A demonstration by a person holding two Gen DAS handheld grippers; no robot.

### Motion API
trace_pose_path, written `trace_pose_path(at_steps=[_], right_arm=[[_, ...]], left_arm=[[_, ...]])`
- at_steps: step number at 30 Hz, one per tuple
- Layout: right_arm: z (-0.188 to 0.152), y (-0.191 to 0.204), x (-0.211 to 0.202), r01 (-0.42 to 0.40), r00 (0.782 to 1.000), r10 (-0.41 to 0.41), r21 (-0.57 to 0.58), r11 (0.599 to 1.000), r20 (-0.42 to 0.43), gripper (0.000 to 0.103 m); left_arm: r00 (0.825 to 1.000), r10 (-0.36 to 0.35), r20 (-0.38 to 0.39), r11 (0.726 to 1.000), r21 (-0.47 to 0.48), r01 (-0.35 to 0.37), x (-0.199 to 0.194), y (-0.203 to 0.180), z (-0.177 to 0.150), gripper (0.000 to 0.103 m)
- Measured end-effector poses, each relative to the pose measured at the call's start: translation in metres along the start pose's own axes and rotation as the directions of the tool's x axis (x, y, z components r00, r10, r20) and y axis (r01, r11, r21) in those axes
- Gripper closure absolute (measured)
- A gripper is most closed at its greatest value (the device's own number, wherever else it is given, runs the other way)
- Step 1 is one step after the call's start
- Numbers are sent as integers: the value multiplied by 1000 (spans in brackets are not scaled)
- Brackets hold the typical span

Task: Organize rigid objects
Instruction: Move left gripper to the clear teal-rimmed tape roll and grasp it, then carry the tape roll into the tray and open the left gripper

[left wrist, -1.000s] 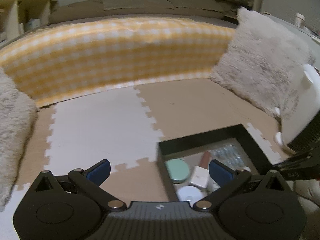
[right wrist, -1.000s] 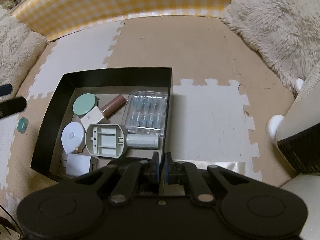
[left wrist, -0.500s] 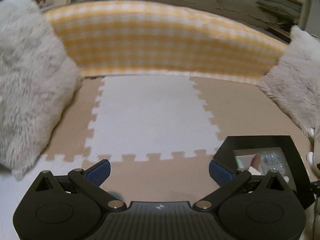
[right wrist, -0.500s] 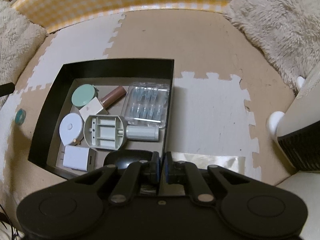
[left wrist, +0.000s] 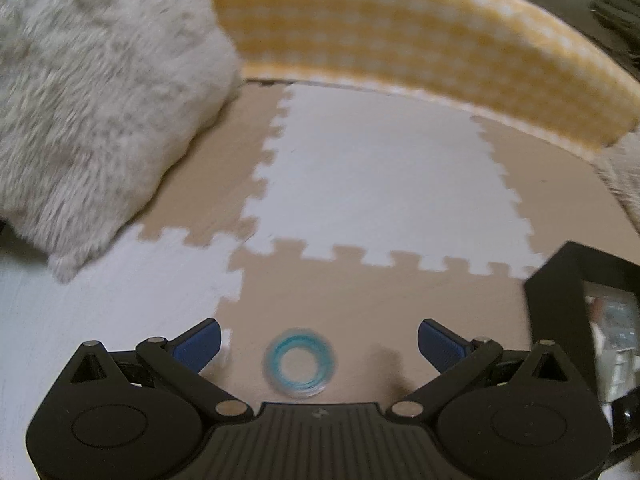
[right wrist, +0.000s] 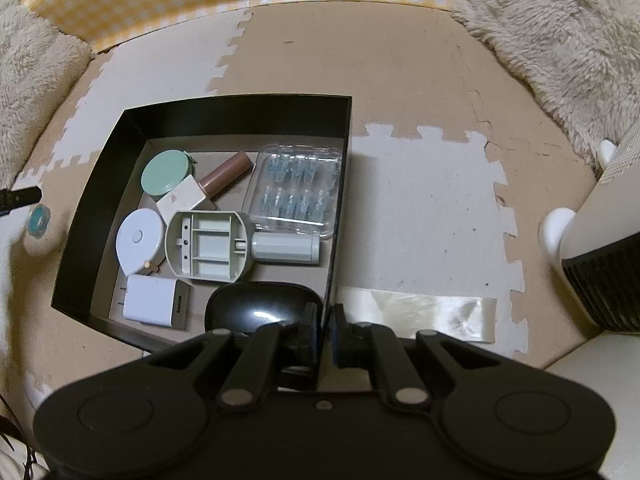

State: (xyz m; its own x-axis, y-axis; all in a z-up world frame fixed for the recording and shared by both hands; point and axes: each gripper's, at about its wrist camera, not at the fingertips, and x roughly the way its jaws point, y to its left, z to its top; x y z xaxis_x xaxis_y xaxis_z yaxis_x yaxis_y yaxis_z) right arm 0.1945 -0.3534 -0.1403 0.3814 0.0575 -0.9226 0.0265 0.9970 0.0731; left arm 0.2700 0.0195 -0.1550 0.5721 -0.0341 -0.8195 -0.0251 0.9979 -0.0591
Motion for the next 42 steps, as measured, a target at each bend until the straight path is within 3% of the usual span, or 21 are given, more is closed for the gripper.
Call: trace_pose_path(at_steps=[5, 13, 15, 18, 24, 30, 35, 42], right_arm=[[0, 0, 0, 1, 1000, -1, -1, 1000, 0, 96], [0, 0, 0, 4, 1000, -4, -5, 1000, 0, 96], [0, 1, 0, 3, 1000, -3, -4, 1000, 0, 96], [0, 1, 0, 5, 1000, -5, -7, 1000, -1, 96], [0, 1, 0, 6, 1000, -6, -8, 1000, -1, 96], [0, 2, 0, 6, 1000, -6, -8, 1000, -1, 96], [0, 1, 0, 7, 1000, -7, -8, 1000, -1, 96], [0, 2, 0, 7, 1000, -7, -9, 1000, -1, 96]], left_arm=[[999, 9, -30, 999, -35, -10, 9, 7, -6, 1], [997, 16, -73, 998, -52, -20, 20, 10, -11, 37], [997, 31, -65, 998, -51, -34, 20, 11, -12, 42], [998, 27, -51, 998, -54, -30, 18, 11, -11, 58], [999, 30, -44, 998, -51, -32, 17, 9, -11, 59], [997, -57, 52, 998, -27, 59, -7, -10, -1, 59], [982, -147, 116, 989, 27, 145, -29, -34, 5, 59], [953, -271, 136, 957, 150, 250, -55, -76, 4, 59]])
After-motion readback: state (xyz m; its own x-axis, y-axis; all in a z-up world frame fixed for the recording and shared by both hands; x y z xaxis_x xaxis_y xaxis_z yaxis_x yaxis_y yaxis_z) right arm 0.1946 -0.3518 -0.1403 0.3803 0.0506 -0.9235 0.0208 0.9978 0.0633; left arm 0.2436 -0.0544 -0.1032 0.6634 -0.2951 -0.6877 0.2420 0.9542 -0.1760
